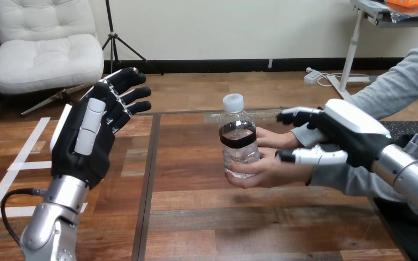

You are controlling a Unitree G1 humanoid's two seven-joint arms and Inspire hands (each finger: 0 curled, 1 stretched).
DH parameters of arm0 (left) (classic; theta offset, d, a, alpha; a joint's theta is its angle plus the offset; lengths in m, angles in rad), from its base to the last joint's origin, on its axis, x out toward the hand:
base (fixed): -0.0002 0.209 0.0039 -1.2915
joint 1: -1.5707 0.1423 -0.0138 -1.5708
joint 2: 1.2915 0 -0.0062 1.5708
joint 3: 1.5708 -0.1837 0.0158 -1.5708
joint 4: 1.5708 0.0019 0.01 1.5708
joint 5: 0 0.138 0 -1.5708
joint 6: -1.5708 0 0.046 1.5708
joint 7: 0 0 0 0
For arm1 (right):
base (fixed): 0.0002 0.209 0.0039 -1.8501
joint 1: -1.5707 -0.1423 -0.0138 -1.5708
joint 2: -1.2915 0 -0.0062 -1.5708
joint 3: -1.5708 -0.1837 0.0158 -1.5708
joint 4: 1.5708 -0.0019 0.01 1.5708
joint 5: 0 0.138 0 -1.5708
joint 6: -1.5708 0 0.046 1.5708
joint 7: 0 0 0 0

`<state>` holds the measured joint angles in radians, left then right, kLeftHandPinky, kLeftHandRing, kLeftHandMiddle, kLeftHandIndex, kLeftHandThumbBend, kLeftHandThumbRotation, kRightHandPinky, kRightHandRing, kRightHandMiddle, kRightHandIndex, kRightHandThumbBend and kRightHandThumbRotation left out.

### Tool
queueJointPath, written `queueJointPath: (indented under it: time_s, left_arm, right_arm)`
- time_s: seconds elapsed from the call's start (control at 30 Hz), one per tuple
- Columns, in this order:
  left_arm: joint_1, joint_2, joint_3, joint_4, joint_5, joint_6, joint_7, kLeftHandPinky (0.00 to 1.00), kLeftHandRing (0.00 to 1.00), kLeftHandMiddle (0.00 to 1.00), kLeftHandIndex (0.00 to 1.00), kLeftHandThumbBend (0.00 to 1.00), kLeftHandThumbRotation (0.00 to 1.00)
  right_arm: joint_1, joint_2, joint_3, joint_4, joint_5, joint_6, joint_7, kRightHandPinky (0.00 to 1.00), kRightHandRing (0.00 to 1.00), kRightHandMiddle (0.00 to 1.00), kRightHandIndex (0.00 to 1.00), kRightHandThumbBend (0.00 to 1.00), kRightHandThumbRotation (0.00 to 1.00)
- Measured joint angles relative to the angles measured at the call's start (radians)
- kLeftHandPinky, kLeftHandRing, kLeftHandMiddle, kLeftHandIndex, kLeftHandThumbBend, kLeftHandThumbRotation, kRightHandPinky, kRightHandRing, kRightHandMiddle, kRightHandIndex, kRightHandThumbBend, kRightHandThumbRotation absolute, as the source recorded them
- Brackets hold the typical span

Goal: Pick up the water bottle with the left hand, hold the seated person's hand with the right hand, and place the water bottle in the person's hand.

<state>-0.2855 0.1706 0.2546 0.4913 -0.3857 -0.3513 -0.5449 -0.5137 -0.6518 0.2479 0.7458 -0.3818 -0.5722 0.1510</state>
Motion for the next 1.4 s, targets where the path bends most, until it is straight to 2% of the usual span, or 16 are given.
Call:
queueJointPath:
  time_s: [0.17, 0.33, 0.5, 0.6, 0.67, 0.8, 1.0, 1.17, 1.4]
  left_arm:
    - [0.005, 0.000, -0.003, -0.011, -0.001, 0.008, 0.002, 0.72, 0.77, 0.79, 0.73, 0.79, 0.76]
    - [0.013, 0.000, -0.007, -0.035, 0.000, 0.024, 0.007, 0.73, 0.79, 0.81, 0.75, 0.78, 0.76]
    - [0.025, 0.000, -0.008, -0.065, 0.000, 0.041, 0.015, 0.74, 0.81, 0.83, 0.78, 0.77, 0.74]
    - [0.039, 0.000, -0.009, -0.094, 0.001, 0.056, 0.029, 0.74, 0.81, 0.83, 0.79, 0.76, 0.73]
    - [0.051, 0.000, -0.008, -0.116, -0.001, 0.069, 0.037, 0.73, 0.80, 0.83, 0.79, 0.75, 0.72]
    - [0.081, 0.000, -0.008, -0.170, -0.003, 0.098, 0.048, 0.73, 0.81, 0.83, 0.81, 0.73, 0.72]
    - [0.138, 0.000, -0.008, -0.253, -0.004, 0.119, 0.057, 0.75, 0.82, 0.83, 0.82, 0.71, 0.74]
    - [0.181, 0.000, -0.007, -0.299, -0.004, 0.125, 0.065, 0.73, 0.80, 0.82, 0.81, 0.74, 0.74]
    - [0.239, 0.000, -0.007, -0.344, -0.002, 0.126, 0.073, 0.70, 0.79, 0.81, 0.80, 0.74, 0.74]
  right_arm:
    - [0.004, 0.021, -0.031, 0.020, 0.070, -0.015, 0.000, 0.70, 0.82, 0.85, 0.88, 1.00, 1.00]
    - [0.022, 0.050, -0.073, 0.034, 0.163, -0.051, 0.008, 0.77, 0.86, 0.87, 0.89, 1.00, 1.00]
    - [0.049, 0.090, -0.120, 0.034, 0.271, -0.090, 0.036, 0.85, 0.89, 0.89, 0.89, 1.00, 1.00]
    - [0.068, 0.117, -0.146, 0.035, 0.351, -0.122, 0.074, 0.87, 0.90, 0.89, 0.90, 1.00, 1.00]
    - [0.082, 0.137, -0.164, 0.023, 0.404, -0.125, 0.100, 0.88, 0.90, 0.90, 0.91, 1.00, 1.00]
    - [0.116, 0.179, -0.196, -0.010, 0.503, -0.117, 0.148, 0.89, 0.90, 0.89, 0.91, 1.00, 1.00]
    - [0.180, 0.239, -0.228, -0.095, 0.618, -0.088, 0.185, 0.86, 0.88, 0.87, 0.88, 1.00, 1.00]
    - [0.241, 0.275, -0.236, -0.181, 0.685, -0.040, 0.203, 0.85, 0.87, 0.87, 0.87, 1.00, 1.00]
    - [0.324, 0.308, -0.237, -0.297, 0.742, 0.041, 0.217, 0.85, 0.88, 0.87, 0.86, 1.00, 1.00]
